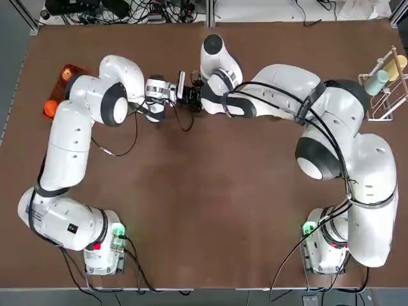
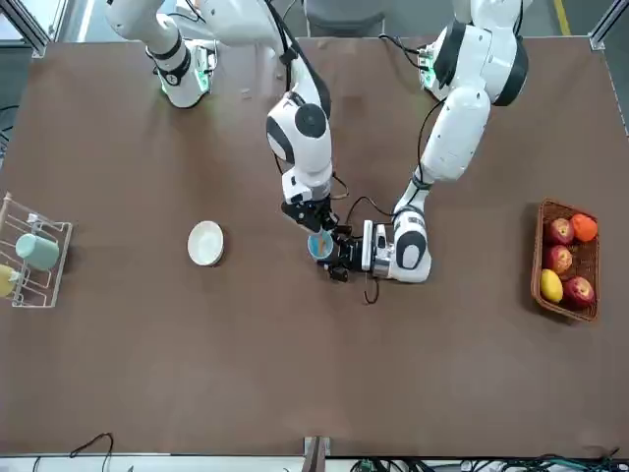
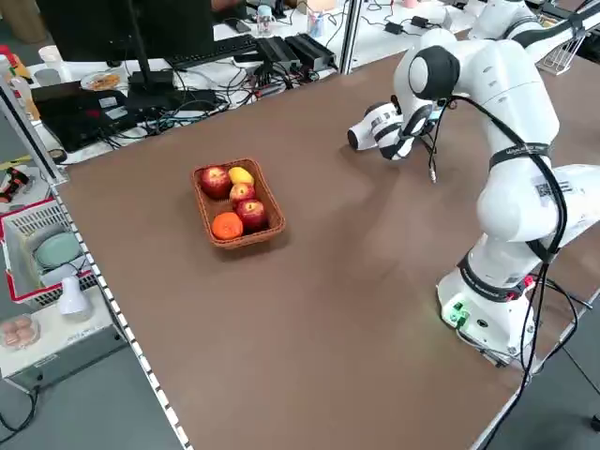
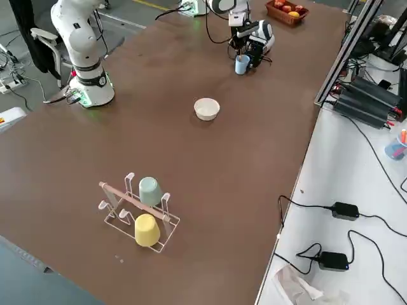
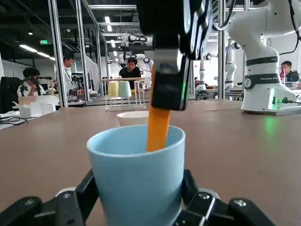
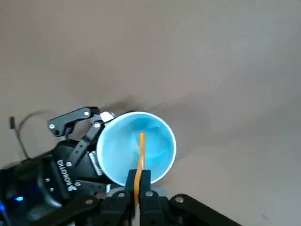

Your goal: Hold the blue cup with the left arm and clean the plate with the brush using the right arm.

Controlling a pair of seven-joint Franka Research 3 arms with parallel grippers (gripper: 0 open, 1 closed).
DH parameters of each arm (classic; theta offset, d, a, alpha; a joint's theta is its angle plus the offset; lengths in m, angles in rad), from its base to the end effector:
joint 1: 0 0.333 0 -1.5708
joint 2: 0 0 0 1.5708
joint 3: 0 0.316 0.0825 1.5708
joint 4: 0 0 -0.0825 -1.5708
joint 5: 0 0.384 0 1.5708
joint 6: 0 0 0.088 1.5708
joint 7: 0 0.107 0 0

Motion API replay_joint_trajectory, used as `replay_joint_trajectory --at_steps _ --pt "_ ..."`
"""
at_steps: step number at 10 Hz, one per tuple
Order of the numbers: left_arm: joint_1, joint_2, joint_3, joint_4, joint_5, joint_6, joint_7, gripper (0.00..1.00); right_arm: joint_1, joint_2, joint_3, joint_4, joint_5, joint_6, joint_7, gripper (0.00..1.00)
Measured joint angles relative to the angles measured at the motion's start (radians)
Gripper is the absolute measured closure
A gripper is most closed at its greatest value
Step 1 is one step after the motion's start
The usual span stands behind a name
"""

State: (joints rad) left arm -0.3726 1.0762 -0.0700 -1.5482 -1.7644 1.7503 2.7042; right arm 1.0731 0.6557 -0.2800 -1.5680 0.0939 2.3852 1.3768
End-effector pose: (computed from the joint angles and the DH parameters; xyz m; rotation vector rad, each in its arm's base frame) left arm 0.5520 -0.3527 0.0407 1.0690 -1.3153 1.1385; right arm 0.4797 0.5347 0.2882 -2.8849 0.8527 -0.2567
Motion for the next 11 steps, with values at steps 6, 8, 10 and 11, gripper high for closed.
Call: replay_joint_trajectory --at_steps 6,8,10,11 --pt "0.000 0.000 0.002 0.003 -0.001 0.002 0.000 0.26 -0.024 0.000 -0.005 0.056 0.002 -0.017 0.075 0.95" --pt "0.000 0.000 0.002 0.003 -0.001 0.002 0.000 0.26 -0.049 0.000 -0.007 0.055 -0.008 -0.025 0.075 0.95" --pt "0.000 0.000 0.001 0.003 -0.001 0.002 0.000 0.26 -0.078 0.001 -0.011 0.055 -0.022 -0.025 0.061 0.95" --pt "0.000 0.000 0.001 0.003 -0.001 0.002 0.000 0.26 -0.088 0.001 -0.012 0.056 -0.022 -0.028 0.051 0.95"
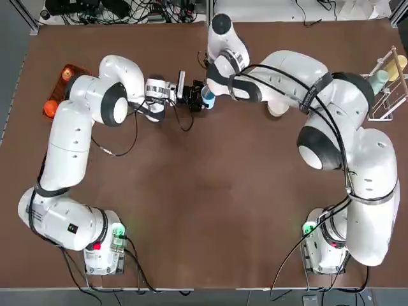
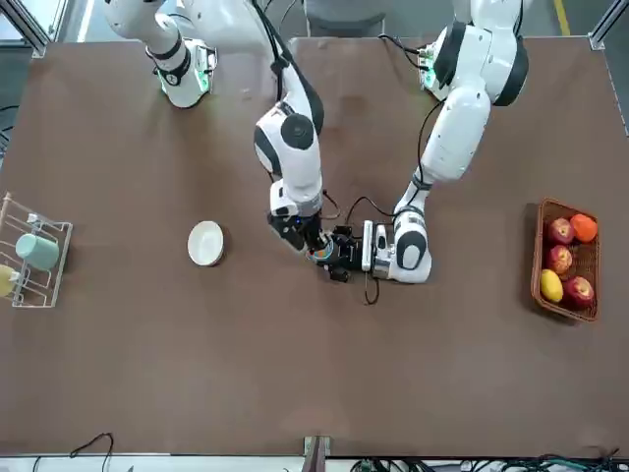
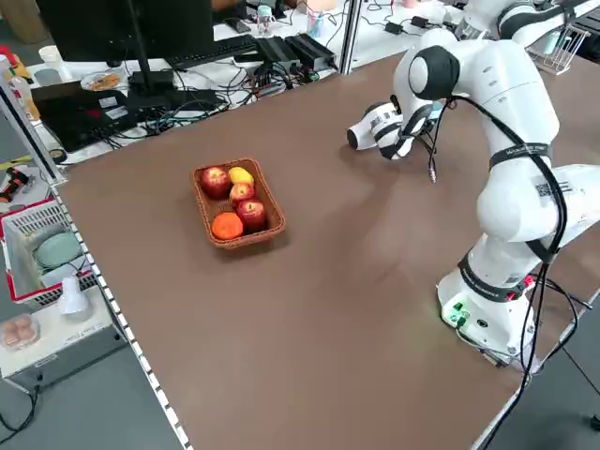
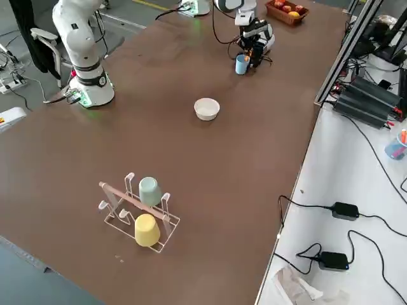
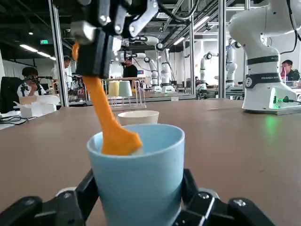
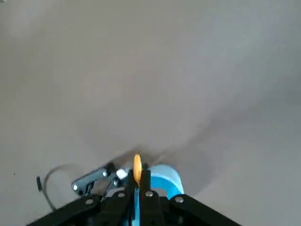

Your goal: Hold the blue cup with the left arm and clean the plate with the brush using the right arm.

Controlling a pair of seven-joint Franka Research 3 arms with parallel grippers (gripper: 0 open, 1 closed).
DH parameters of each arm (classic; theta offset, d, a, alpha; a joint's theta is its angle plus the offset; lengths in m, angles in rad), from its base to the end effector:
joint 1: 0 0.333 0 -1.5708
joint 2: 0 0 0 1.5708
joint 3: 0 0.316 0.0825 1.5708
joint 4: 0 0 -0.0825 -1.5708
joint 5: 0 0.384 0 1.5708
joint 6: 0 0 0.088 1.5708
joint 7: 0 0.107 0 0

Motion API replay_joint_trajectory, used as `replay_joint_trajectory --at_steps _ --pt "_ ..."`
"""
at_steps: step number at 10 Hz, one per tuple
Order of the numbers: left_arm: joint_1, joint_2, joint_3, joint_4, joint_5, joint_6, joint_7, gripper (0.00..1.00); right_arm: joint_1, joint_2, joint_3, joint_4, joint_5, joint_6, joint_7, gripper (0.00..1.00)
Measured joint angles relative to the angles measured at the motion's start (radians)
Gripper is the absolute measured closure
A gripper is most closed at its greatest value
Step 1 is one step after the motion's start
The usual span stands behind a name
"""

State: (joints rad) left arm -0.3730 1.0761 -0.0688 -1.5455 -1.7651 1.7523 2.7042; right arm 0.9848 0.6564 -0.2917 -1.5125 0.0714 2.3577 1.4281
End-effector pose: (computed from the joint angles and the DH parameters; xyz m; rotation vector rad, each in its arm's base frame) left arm 0.5533 -0.3525 0.0414 1.0701 -1.3178 1.1412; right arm 0.5348 0.4956 0.3117 -2.8098 1.0312 -0.3083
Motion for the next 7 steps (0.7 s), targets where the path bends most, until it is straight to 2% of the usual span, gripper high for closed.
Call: replay_joint_trajectory --at_steps 4,7 --pt "0.000 0.000 0.000 0.000 0.000 0.000 0.000 0.26 0.004 0.000 0.004 0.006 -0.002 -0.031 -0.004 0.95" --pt "0.000 0.000 0.000 0.000 0.000 0.000 0.000 0.26 0.021 -0.023 0.007 0.034 -0.002 -0.098 -0.004 0.95"
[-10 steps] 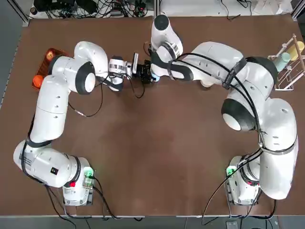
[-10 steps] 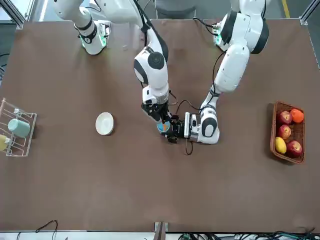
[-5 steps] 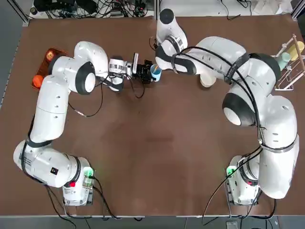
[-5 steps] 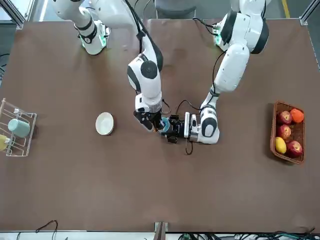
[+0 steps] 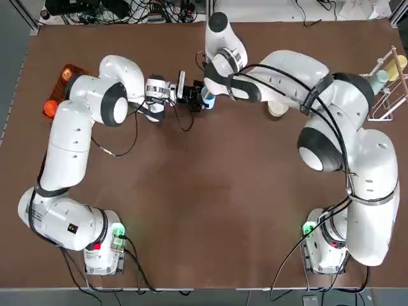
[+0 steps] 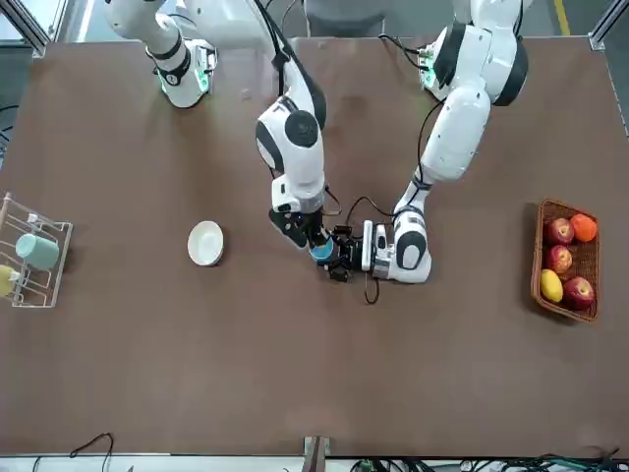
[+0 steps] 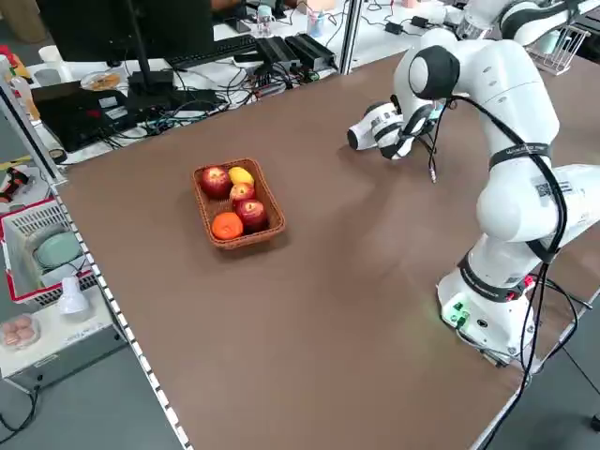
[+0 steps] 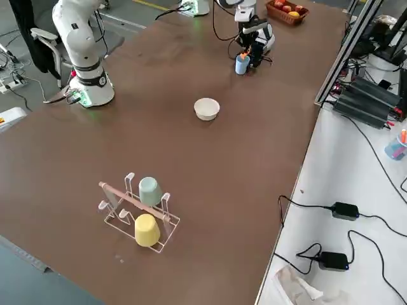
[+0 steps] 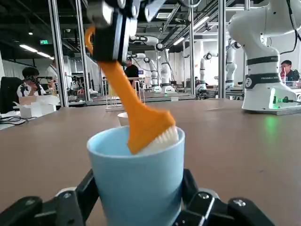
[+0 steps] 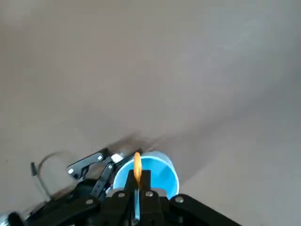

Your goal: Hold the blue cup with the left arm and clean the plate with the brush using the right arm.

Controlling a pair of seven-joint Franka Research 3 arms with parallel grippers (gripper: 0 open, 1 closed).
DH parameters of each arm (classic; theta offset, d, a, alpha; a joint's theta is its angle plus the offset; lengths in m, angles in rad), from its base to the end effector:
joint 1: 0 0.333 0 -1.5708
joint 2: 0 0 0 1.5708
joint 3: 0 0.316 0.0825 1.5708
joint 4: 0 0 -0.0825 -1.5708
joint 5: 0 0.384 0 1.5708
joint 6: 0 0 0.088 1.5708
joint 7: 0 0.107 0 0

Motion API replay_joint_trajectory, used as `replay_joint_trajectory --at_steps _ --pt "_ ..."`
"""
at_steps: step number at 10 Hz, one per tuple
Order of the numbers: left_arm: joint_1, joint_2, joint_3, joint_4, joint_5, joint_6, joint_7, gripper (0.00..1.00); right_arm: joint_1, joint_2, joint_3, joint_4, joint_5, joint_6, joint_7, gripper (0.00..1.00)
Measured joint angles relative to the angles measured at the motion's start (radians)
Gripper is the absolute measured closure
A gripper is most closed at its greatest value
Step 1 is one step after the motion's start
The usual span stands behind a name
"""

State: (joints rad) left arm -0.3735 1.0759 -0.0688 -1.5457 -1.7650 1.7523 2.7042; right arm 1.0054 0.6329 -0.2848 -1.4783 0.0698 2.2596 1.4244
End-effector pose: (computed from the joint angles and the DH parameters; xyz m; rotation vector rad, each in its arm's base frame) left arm 0.5531 -0.3528 0.0414 1.0696 -1.3181 1.1407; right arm 0.5196 0.5102 0.3333 -2.8561 1.0047 -0.2653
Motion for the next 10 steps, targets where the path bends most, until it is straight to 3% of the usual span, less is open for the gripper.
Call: replay_joint_trajectory --at_steps 5,10 --pt "0.000 0.000 0.000 0.000 0.000 0.000 0.000 0.26 -0.011 -0.118 -0.003 0.004 0.000 -0.095 -0.030 0.95" --pt "-0.001 0.000 0.000 0.000 0.000 0.000 0.000 0.23 -0.138 -0.225 -0.007 0.003 0.014 -0.155 -0.191 0.95"
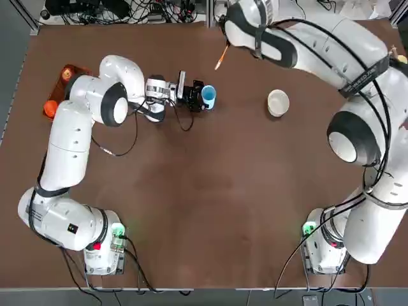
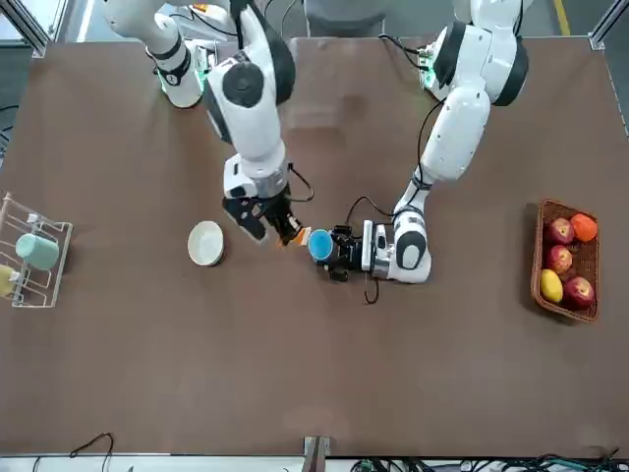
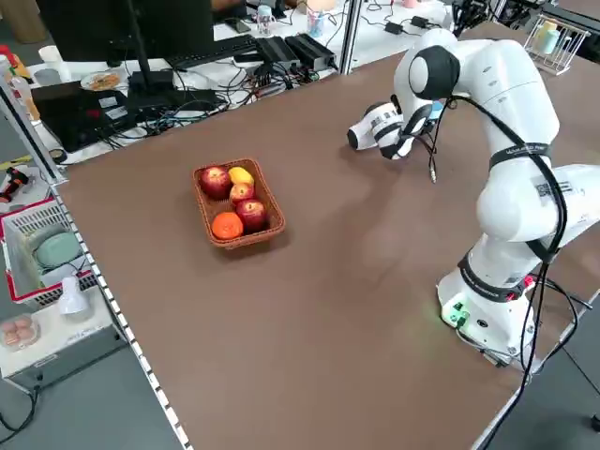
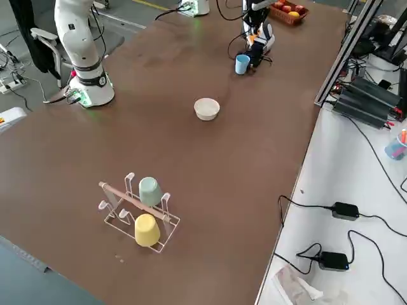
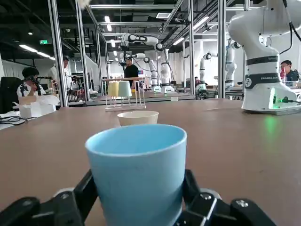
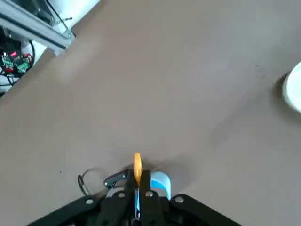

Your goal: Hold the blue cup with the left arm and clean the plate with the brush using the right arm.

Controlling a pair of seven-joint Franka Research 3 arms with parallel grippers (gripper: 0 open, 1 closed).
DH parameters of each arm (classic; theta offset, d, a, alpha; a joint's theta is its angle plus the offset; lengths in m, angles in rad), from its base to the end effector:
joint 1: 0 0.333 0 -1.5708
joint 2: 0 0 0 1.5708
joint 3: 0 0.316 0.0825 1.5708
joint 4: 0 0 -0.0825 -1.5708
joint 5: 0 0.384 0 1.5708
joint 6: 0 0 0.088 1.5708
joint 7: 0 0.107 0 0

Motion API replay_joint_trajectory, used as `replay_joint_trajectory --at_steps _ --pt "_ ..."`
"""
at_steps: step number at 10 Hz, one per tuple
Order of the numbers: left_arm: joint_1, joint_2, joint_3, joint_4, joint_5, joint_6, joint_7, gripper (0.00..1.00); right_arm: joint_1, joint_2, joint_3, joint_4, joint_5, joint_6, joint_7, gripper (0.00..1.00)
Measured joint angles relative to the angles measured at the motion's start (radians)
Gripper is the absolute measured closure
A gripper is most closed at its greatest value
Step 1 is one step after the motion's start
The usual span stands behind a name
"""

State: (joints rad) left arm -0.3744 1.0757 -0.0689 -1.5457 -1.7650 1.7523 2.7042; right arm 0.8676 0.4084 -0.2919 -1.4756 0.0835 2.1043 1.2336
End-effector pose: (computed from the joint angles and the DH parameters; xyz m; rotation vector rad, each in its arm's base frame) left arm 0.5529 -0.3534 0.0416 1.0687 -1.3185 1.1402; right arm 0.5662 0.4107 0.4749 -2.8073 0.9544 -0.2594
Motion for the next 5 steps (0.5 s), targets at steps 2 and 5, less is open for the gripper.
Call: replay_joint_trajectory --at_steps 2,5 --pt "0.000 0.000 0.000 0.000 0.000 0.000 0.000 0.19 -0.061 -0.043 -0.001 -0.001 0.026 -0.085 -0.116 0.95" --pt "-0.001 -0.002 -0.002 0.000 0.000 0.000 0.000 0.00 -0.118 -0.070 -0.001 -0.011 0.044 -0.124 -0.234 0.95"
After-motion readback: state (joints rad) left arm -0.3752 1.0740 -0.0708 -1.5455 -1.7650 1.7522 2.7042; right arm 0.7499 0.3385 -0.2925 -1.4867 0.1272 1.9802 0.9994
